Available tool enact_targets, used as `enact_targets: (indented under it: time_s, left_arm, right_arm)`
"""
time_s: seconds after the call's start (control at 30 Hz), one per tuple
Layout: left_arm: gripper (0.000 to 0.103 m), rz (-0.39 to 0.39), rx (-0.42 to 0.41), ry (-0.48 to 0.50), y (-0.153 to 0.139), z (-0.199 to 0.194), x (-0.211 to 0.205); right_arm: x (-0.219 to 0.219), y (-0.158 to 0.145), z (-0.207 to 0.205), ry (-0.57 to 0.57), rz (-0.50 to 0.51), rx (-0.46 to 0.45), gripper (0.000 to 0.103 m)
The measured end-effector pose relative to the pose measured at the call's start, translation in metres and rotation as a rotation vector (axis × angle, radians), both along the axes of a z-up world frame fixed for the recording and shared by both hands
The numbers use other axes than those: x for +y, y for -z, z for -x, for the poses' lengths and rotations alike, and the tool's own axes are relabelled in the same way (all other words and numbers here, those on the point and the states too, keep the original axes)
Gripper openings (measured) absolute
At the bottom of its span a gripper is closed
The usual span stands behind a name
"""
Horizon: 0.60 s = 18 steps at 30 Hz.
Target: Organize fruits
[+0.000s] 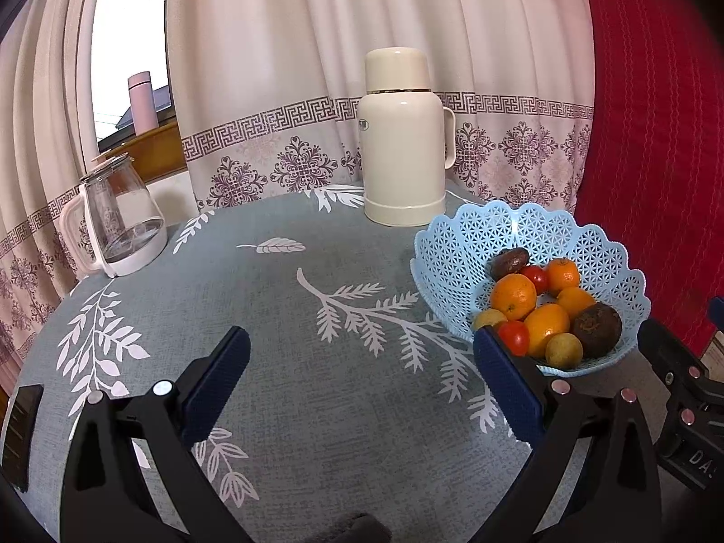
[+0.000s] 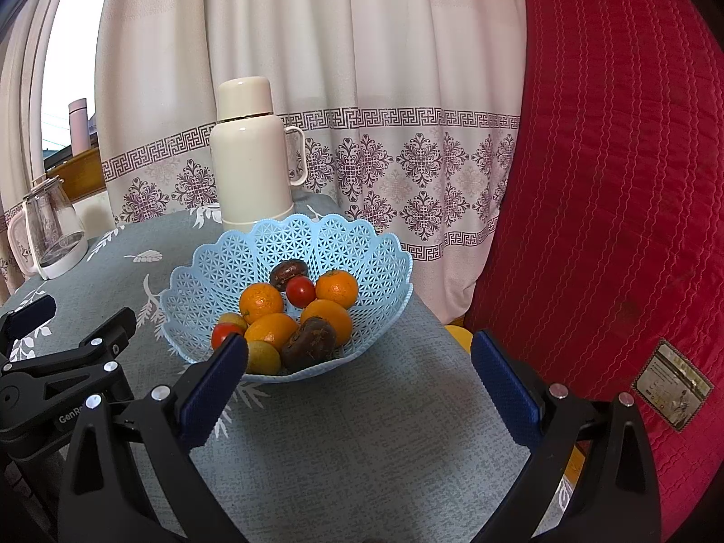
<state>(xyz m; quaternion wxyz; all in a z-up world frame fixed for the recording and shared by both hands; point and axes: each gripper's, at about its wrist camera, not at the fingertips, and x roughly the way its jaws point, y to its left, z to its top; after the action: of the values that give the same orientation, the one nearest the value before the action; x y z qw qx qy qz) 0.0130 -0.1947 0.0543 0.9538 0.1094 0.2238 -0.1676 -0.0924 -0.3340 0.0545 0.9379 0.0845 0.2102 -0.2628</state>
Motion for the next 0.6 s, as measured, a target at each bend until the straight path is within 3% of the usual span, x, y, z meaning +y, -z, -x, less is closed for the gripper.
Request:
enact_targets:
  time_s: [0.6]
  left_arm:
    - [0.1,-0.008,-0.02,0.023,0.0003,0.0047,-0.0032]
  right_arm:
    - [0.0002,0.0005,-0.0003,-0.001,-0.001,0.003,0.098]
